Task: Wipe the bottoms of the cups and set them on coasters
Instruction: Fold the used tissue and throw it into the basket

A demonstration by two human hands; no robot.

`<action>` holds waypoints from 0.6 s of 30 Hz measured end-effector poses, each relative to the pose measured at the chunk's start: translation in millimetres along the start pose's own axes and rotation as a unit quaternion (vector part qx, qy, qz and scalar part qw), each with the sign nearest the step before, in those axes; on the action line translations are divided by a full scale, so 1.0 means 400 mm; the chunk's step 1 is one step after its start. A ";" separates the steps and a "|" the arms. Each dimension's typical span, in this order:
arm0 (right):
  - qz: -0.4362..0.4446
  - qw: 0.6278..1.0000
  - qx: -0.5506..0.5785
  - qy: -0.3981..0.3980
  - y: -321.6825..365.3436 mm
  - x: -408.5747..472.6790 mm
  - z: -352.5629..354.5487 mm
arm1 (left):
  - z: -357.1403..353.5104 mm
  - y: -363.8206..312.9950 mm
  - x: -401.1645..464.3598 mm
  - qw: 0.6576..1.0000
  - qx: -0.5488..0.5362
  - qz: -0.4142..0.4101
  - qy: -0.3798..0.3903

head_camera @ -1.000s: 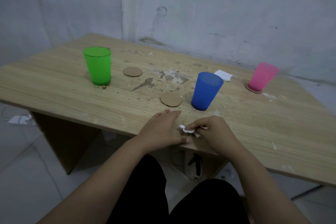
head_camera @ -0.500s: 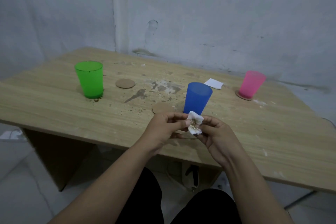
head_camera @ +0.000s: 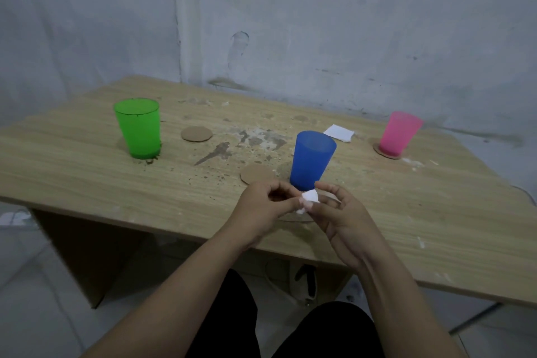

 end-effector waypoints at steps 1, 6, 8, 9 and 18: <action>-0.012 0.999 0.029 -0.012 -0.011 0.003 0.004 | 0.000 0.002 0.001 1.000 0.000 -0.007 -0.012; -0.025 0.997 0.020 -0.073 -0.031 0.003 0.021 | -0.007 0.019 -0.002 0.999 0.000 -0.022 -0.032; 0.036 0.968 -0.193 -0.158 -0.004 0.003 0.061 | 0.001 0.026 -0.003 0.991 0.130 -0.014 -0.023; 0.086 0.911 -0.352 -0.199 0.020 0.000 0.073 | 0.008 0.029 -0.004 0.974 0.224 -0.018 -0.020; 0.203 0.596 -0.776 -0.043 -0.007 0.032 -0.084 | 0.033 0.060 -0.009 0.872 0.479 -0.041 0.087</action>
Point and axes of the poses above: each hand's wrist, its own x-axis towards the middle knuckle, its own z-axis out of the back of the hand, y = z × x, the point moved 6 cm from there along x, towards the middle knuckle, and after that the axes turned 8 degrees about -x, right-handed, at the moved point
